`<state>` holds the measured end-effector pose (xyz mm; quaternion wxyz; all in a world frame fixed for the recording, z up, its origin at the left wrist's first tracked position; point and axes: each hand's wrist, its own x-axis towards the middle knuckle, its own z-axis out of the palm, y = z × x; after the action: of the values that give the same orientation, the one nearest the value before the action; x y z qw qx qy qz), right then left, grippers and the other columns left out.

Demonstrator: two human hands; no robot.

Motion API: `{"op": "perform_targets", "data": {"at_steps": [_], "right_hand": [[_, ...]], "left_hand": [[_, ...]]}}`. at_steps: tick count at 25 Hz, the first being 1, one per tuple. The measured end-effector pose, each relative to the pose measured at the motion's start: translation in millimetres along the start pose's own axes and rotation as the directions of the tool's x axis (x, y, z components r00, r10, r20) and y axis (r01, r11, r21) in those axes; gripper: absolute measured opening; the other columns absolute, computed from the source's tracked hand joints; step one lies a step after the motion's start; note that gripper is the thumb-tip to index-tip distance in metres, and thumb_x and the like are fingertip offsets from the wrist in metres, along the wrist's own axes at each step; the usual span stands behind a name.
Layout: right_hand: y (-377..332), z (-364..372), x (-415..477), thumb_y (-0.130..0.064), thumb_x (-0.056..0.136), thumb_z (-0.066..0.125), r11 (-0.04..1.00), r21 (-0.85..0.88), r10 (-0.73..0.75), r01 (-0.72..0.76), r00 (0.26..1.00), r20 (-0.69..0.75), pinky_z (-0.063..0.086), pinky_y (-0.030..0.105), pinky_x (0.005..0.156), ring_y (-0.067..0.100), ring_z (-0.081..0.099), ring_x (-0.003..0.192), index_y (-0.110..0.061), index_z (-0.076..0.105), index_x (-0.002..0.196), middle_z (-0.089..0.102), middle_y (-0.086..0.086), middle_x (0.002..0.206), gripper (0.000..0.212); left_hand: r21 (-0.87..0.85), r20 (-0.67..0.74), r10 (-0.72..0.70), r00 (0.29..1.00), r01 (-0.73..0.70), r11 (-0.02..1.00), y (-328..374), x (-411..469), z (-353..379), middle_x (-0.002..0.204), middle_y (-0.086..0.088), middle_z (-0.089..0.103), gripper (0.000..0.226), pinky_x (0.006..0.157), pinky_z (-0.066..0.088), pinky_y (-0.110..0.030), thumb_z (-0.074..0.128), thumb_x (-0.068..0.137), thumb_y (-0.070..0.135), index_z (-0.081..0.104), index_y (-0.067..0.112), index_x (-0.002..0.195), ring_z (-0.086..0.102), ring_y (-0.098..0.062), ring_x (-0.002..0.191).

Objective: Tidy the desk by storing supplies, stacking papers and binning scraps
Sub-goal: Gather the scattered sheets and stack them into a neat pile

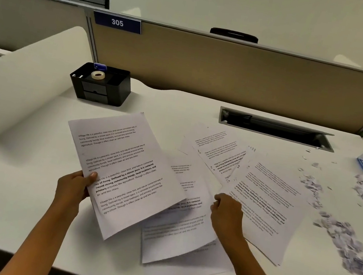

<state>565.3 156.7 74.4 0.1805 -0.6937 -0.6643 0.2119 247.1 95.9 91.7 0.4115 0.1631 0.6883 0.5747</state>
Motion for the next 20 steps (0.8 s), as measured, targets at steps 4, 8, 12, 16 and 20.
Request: {"op": "perform_targets", "data": {"at_steps": [4,8,12,16,20], "right_hand": [[3,19,-20,-0.037,0.091,0.055,0.929,-0.309,0.235,-0.201,0.969,0.075,0.042,0.034,0.09,0.026,0.045,0.112,-0.013,0.039,0.125,0.041,0.013,0.127,0.045],[-4,21,-25,-0.057,0.076,0.064,0.887,-0.366,0.307,-0.282,0.952,0.009,0.046,0.027,0.082,0.023,0.047,0.106,-0.011,0.037,0.118,0.042,0.013,0.122,0.068],[-3,16,-17,-0.047,0.072,0.073,0.931,-0.205,0.314,-0.301,0.949,0.031,0.045,0.024,0.072,0.021,0.057,0.097,-0.009,0.036,0.118,0.053,0.011,0.116,0.07],[-2,16,-19,-0.037,0.075,0.075,0.958,-0.066,0.28,-0.278,0.96,0.027,0.048,0.027,0.075,0.024,0.061,0.101,-0.011,0.043,0.119,0.061,0.008,0.117,0.06],[-7,11,-17,-0.029,0.078,0.073,0.976,0.12,0.194,-0.181,0.975,-0.105,0.052,0.036,0.086,0.027,0.064,0.098,-0.007,0.06,0.111,0.065,0.009,0.113,0.042]], "left_hand": [[0.033,0.009,-0.026,1.0,0.025,0.999,-6,0,2,0.109,-0.014,0.061,0.032,0.083,0.048,-0.04,0.058,0.088,0.001,0.055,-0.002,0.119,0.06,-0.033,0.09],[0.073,0.023,-0.041,0.999,0.039,0.997,-13,-1,2,0.108,-0.016,0.064,0.033,0.083,0.05,-0.041,0.06,0.087,0.005,0.057,-0.001,0.119,0.063,-0.033,0.085],[0.07,0.034,-0.055,0.998,0.052,0.996,-17,-6,3,0.106,-0.015,0.064,0.031,0.082,0.05,-0.04,0.06,0.087,0.005,0.058,0.001,0.117,0.063,-0.03,0.081],[0.07,0.038,-0.055,0.998,0.053,0.996,-19,-10,3,0.106,-0.015,0.065,0.031,0.082,0.051,-0.042,0.06,0.087,0.006,0.058,0.001,0.117,0.063,-0.03,0.081],[0.068,0.018,-0.055,0.998,0.054,0.996,-17,-7,-2,0.106,-0.014,0.064,0.032,0.085,0.051,-0.044,0.061,0.087,0.007,0.057,0.001,0.118,0.063,-0.032,0.083]]}}
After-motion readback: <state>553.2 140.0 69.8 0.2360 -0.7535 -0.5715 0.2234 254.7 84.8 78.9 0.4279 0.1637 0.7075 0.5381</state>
